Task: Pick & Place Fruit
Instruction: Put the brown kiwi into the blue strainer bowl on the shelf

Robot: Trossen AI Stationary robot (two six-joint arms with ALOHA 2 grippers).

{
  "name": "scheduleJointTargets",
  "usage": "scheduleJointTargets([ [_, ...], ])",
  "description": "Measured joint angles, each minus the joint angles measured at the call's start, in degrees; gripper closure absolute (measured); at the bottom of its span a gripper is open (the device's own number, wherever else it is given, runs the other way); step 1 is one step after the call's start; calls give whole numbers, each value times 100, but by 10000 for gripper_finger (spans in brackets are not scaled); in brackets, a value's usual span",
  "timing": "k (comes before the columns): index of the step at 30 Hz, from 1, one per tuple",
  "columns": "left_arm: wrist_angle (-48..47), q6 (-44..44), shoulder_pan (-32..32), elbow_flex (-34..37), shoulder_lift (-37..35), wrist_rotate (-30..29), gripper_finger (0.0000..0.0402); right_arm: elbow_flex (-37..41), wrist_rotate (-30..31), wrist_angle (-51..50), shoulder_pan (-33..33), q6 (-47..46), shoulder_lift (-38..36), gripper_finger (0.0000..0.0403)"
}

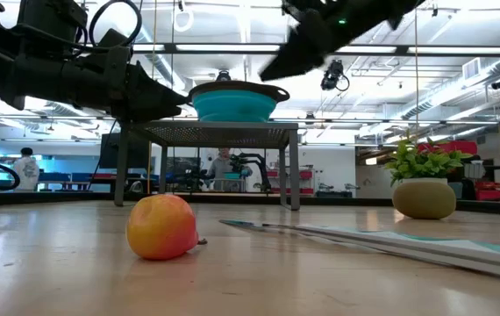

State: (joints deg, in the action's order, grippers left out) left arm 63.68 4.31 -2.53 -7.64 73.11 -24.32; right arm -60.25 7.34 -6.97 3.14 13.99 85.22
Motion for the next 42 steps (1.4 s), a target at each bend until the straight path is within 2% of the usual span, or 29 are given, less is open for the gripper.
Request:
scheduleJointTargets([
  [8, 15, 60, -1, 0, -1, 0, 135, 0, -5, -2194, -404, -890, -90, 169],
  [14, 13, 107, 0, 0, -1, -1, 135, 257, -5, -3111, -647, -1615, -91, 169],
  [21, 13, 103, -1, 0, 1, -13, 135, 629, -5, -3673, -851, -2402, -102, 169],
  [29, 24, 105, 0, 0, 1, -24, 135, 896, 14, -4127, -923, -2671, -111, 169],
  [37, 22, 105, 0, 0, 1, -24, 135, 1248, 924, -4271, -917, -3020, -111, 169],
  [42, 22, 106, -1, 0, 1, -28, 135, 1274, 909, -4151, -914, -3069, -111, 168],
])
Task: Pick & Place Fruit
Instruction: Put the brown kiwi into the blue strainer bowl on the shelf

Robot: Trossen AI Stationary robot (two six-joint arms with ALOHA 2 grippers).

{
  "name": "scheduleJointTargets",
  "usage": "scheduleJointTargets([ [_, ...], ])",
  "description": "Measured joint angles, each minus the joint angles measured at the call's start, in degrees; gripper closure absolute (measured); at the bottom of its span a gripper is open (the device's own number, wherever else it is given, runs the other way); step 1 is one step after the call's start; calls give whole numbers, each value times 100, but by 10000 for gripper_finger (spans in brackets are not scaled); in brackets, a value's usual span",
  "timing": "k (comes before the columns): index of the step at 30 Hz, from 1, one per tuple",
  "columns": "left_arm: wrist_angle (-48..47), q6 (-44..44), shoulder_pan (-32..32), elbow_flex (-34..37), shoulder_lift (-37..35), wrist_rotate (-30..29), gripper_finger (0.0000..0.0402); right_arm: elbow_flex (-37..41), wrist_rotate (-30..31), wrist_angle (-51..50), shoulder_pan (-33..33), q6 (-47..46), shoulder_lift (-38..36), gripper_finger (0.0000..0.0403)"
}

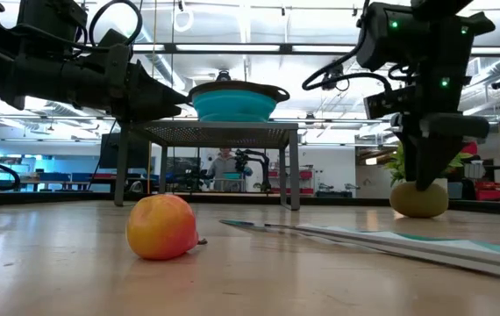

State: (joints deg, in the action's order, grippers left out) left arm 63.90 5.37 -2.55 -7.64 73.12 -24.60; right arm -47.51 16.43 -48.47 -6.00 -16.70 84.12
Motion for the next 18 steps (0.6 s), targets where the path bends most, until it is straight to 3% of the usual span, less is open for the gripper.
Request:
scheduleJointTargets([
  [14, -2, 0, 0, 0, 0, 2, 135, 53, -91, 116, 5, -89, 2, 167],
  [18, -4, 0, 2, 0, 0, 2, 135, 364, -181, 355, 79, -209, -9, 141],
])
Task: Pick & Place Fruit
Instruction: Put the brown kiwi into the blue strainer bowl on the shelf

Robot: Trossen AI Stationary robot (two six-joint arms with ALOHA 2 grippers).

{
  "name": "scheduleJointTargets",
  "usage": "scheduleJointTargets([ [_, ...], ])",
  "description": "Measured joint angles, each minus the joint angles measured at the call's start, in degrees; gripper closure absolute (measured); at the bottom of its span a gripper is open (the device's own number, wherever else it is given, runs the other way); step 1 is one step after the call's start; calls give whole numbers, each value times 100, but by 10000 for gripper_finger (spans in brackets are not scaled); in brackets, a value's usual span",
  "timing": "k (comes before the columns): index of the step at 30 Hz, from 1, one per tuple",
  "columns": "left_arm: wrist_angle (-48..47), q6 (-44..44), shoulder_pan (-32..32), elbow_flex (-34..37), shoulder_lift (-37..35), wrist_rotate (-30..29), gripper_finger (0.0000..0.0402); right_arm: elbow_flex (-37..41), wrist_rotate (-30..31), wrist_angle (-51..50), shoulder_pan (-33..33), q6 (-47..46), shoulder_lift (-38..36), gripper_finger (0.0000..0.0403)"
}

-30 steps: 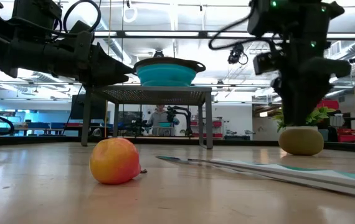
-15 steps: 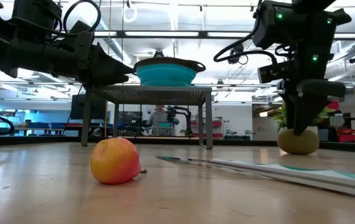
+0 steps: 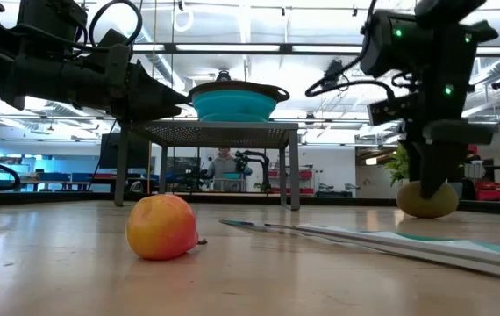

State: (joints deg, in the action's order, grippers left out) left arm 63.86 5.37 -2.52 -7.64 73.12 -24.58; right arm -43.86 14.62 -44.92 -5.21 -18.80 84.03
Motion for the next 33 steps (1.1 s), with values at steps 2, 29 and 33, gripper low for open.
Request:
scheduleJointTargets([
  [2, 0, 0, -1, 0, 0, 0, 135, 200, -34, 110, 37, -46, 23, 123],
  [29, 9, -13, -1, 0, -1, -41, 135, 505, -242, 452, 32, -138, 13, 141],
  [33, 9, -20, -2, 0, 0, -42, 135, 503, -284, 450, 30, -323, 11, 142],
])
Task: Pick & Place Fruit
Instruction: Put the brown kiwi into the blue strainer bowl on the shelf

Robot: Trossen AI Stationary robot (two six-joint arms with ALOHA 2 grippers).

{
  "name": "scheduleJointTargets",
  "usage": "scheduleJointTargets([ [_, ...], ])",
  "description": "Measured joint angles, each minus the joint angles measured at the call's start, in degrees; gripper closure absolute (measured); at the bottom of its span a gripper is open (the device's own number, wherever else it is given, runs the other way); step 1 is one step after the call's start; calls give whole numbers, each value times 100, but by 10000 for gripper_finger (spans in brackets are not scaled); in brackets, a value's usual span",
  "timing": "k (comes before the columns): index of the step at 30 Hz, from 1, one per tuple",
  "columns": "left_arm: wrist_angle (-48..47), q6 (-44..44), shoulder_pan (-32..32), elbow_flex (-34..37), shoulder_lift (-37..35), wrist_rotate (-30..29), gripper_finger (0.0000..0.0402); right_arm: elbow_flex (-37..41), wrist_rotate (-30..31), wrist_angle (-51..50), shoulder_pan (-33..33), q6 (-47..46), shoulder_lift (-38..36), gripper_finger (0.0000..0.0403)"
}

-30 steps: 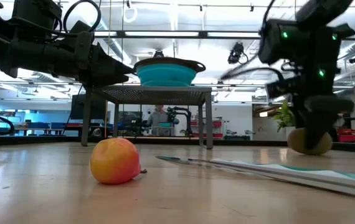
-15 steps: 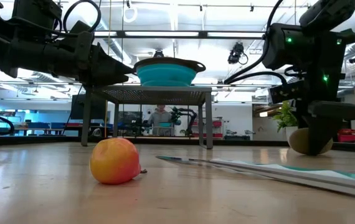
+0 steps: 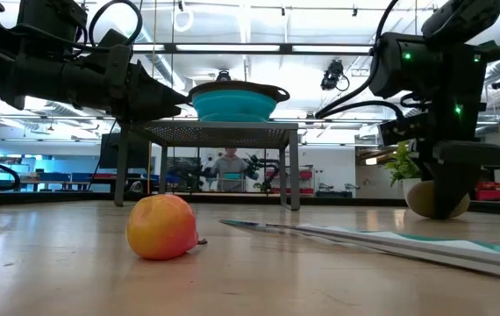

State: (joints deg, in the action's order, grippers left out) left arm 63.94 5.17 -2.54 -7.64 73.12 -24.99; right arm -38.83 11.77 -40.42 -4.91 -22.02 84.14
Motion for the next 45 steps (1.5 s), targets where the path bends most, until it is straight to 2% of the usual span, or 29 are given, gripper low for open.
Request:
scheduleJointTargets([
  [18, 2, 0, 0, 0, 0, 0, 135, -501, -507, 49, -66, -104, -15, 144],
  [26, 3, 0, 1, 0, 0, 0, 135, -1052, -445, 688, -144, 586, -15, 144],
  [29, 2, 0, 1, 0, 0, 0, 135, -1409, -76, 1121, -144, 1039, -15, 144],
  [33, 2, 0, 1, 0, -2, 0, 135, -1906, 886, 1884, -144, 1754, -22, 144],
  [38, 2, 0, 2, 0, 0, 10, 135, -2096, 1742, 3777, -92, 2935, -24, 144],
  [41, 0, 2, 0, 0, 0, 28, 135, -2097, 1823, 4974, 63, 3584, -17, 144],
  [45, -4, 2, 0, 0, -1, 35, 135, -2098, 1816, 6091, 435, 3929, 0, 144],
])
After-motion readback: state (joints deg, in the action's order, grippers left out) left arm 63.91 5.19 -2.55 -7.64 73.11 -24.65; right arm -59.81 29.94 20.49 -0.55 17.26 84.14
